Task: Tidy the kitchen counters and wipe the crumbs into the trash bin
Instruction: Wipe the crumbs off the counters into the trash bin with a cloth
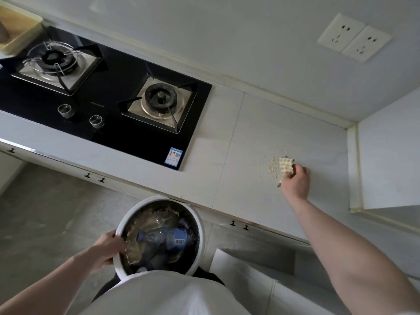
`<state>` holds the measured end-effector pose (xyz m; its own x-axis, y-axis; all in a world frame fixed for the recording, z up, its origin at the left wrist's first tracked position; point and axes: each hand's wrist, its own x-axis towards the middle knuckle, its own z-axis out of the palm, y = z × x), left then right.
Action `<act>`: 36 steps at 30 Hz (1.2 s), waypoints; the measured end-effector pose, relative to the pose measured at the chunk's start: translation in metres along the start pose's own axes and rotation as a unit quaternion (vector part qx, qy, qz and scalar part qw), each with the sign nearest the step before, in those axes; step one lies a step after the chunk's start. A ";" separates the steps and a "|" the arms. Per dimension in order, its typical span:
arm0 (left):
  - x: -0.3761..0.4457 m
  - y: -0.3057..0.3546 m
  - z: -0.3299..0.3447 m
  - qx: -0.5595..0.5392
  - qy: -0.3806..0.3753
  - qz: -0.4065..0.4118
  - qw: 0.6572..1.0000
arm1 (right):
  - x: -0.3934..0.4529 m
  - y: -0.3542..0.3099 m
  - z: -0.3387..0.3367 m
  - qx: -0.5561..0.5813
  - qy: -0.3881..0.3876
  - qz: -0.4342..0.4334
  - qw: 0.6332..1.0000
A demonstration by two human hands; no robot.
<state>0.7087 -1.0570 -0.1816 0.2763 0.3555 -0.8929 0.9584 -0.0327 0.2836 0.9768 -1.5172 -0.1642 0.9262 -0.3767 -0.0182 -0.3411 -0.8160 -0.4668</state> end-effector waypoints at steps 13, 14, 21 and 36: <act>0.002 0.000 0.014 0.002 0.012 -0.028 1.000 | 0.037 0.001 0.018 -0.138 -0.178 0.024 0.974; 0.002 0.001 0.016 0.004 0.011 -0.028 1.000 | 0.037 -0.001 0.020 -0.136 -0.184 0.022 0.973; -0.002 0.004 0.031 0.020 -0.010 -0.020 1.000 | -0.003 -0.007 0.038 -0.092 -0.194 -0.069 0.974; -0.012 0.000 0.037 -0.012 -0.021 -0.012 1.000 | -0.171 -0.103 0.066 0.082 -0.421 -0.083 0.899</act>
<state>0.7081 -1.0962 -0.1835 0.2569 0.3158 -0.9134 0.9628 -0.0018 0.2701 0.8642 -1.3401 -0.1711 0.7787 0.2672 -0.5676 -0.2225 -0.7283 -0.6481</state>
